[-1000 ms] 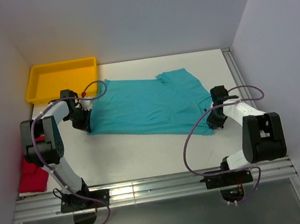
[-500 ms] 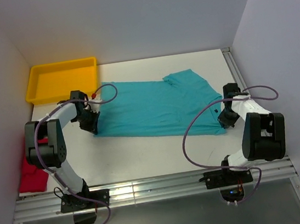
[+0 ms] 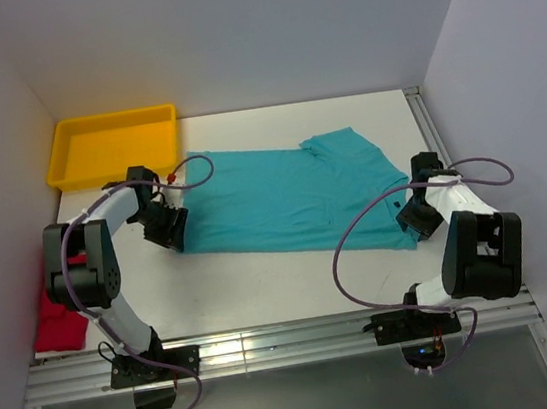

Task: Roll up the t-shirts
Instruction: Fold the tshirt

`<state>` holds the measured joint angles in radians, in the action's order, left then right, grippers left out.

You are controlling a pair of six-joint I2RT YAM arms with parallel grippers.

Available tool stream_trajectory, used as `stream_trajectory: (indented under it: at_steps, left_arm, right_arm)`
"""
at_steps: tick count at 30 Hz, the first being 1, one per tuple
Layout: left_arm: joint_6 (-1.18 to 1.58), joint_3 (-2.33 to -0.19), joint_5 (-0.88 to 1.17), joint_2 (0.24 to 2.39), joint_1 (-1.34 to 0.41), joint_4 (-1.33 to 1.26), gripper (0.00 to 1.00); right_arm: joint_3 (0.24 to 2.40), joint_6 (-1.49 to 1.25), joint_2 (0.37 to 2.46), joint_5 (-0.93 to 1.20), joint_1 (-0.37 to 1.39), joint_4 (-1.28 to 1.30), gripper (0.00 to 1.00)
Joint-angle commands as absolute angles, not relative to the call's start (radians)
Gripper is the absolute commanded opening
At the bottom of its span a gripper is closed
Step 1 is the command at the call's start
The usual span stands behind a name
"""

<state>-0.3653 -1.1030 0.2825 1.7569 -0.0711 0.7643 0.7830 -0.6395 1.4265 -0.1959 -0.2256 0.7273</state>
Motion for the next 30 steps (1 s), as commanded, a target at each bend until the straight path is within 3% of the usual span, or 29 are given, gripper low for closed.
stream_trajectory:
  at_steps: [1, 3, 11, 15, 19, 23, 27, 30]
  left_arm:
    - [-0.409, -1.230, 0.305, 1.730, -0.008, 0.874, 0.56]
    - [-0.420, -1.343, 0.311, 1.743, 0.024, 0.914, 0.57]
    - [-0.359, -1.773, 0.345, 1.957, 0.020, 0.945, 0.57]
    - [-0.341, -1.916, 0.312, 2.072, -0.056, 0.777, 0.54]
    - [-0.360, -1.904, 0.241, 2.120, -0.133, 0.580, 0.56]
    - [-0.364, -2.031, 0.204, 2.242, -0.181, 0.555, 0.58]
    - [-0.353, -2.336, 0.146, 2.446, -0.193, 0.632, 0.59]
    - [-0.386, -2.384, 0.068, 2.543, -0.204, 0.606, 0.61]
  right_arm:
    - [0.788, -0.655, 1.333, -0.225, -0.239, 0.749, 0.59]
    - [0.788, -0.657, 1.298, -0.212, -0.245, 0.752, 0.68]
    - [0.941, -0.643, 1.242, -0.175, -0.255, 0.708, 0.72]
    - [1.115, -0.629, 1.441, -0.092, -0.223, 0.650, 0.72]
    - [1.345, -0.608, 1.655, -0.086, -0.167, 0.655, 0.71]
    - [1.472, -0.575, 1.787, -0.084, -0.160, 0.644, 0.70]
    - [1.571, -0.536, 1.888, -0.069, -0.160, 0.630, 0.70]
    - [1.638, -0.509, 1.942, -0.069, -0.158, 0.634, 0.70]
